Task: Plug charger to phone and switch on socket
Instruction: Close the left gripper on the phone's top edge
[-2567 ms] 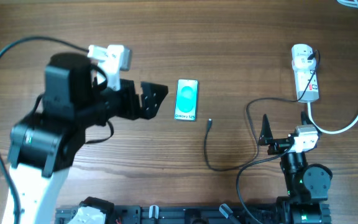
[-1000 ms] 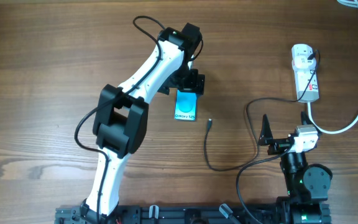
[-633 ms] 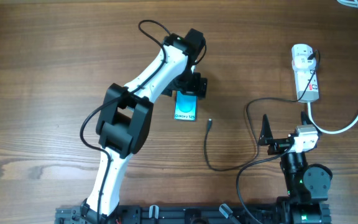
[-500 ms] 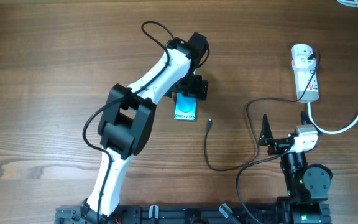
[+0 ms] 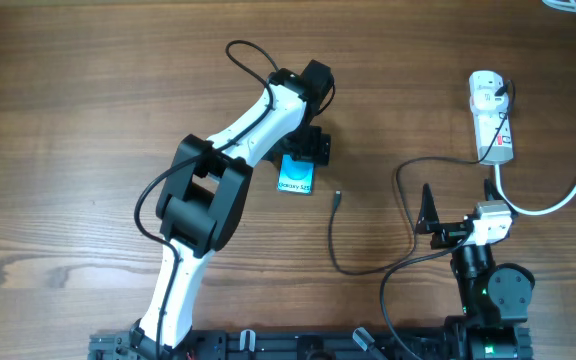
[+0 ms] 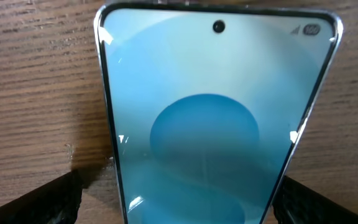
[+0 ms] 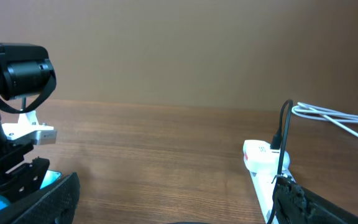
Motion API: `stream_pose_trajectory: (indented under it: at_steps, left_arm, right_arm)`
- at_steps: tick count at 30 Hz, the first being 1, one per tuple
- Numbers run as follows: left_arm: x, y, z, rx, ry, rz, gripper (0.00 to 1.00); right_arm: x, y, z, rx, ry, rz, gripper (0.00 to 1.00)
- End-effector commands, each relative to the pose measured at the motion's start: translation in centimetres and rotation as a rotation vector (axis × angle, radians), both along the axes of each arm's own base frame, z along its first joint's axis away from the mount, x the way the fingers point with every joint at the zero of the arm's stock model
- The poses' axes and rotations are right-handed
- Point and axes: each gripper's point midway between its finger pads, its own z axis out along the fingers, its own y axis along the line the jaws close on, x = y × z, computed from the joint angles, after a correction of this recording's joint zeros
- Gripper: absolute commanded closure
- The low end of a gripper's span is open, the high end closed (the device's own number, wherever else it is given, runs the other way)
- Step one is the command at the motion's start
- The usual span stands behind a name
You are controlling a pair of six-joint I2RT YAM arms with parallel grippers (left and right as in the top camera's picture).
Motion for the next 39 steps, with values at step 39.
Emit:
stream_pose_trajectory:
  at_steps: [39]
  left_arm:
    - [-0.9,-1.2,-1.8,0.002,0.008,-0.028,0.21]
  right_arm:
    - [0.0,-0.1,0.1,-0.017,-0.006,-0.006,0.00]
